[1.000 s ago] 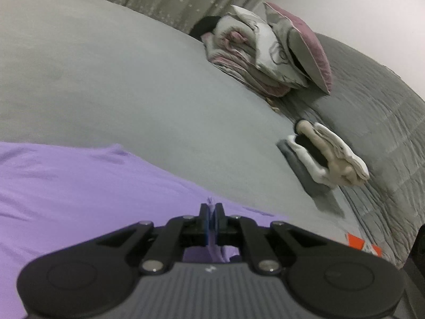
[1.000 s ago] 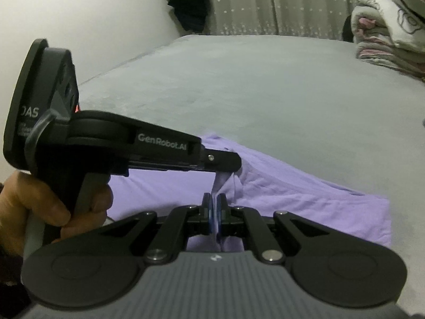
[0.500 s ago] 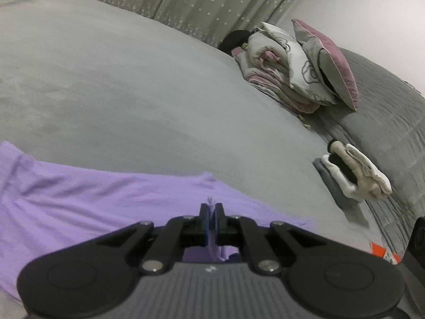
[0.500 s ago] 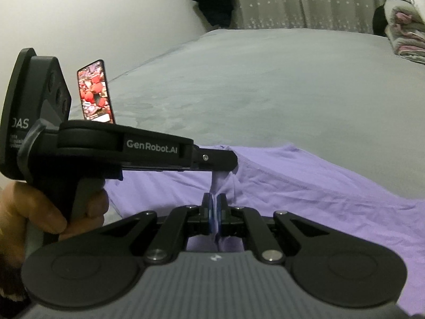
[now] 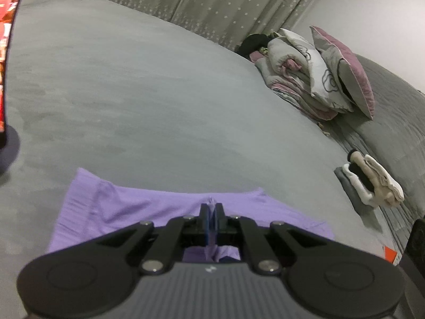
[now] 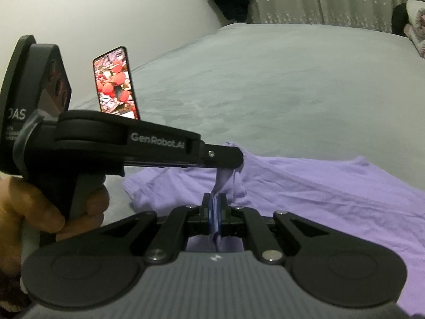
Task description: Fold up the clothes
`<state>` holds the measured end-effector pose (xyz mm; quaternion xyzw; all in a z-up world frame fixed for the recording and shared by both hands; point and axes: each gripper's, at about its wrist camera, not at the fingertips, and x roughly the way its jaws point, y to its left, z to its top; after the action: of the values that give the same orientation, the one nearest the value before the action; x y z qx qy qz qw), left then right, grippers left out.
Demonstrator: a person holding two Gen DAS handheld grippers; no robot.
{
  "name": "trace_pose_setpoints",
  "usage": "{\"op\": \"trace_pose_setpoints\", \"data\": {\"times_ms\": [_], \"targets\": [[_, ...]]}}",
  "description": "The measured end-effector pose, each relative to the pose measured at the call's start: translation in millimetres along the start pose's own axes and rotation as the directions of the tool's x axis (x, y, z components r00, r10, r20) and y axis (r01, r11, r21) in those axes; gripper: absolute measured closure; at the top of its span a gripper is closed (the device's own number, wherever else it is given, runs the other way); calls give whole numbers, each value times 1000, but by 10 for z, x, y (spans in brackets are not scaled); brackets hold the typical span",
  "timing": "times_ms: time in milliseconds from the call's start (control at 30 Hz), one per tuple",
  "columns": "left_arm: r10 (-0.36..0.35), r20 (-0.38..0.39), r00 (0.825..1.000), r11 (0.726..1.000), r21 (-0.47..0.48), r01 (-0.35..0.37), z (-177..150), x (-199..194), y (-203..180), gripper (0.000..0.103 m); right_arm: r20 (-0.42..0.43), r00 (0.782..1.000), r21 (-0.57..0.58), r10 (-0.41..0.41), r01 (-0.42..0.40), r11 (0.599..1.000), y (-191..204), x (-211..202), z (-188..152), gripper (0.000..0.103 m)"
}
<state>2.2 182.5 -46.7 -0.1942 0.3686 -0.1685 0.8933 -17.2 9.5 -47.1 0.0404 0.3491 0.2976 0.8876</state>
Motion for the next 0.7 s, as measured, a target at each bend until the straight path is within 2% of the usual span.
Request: {"op": "trace_pose_setpoints", "data": {"times_ms": [267, 533, 700], "targets": [[45, -16, 999, 998, -46, -45, 98, -82, 365, 100, -12, 1000, 16, 26, -26, 1000, 218, 237, 11, 98], [70, -27, 997, 998, -7, -70, 66, -116, 485, 100, -21, 998, 63, 63, -61, 996, 308, 481, 12, 101], [94, -28, 995, 995, 18, -94, 22, -106, 535, 99, -46, 994, 63, 94, -91, 994, 366, 501, -57, 98]]}}
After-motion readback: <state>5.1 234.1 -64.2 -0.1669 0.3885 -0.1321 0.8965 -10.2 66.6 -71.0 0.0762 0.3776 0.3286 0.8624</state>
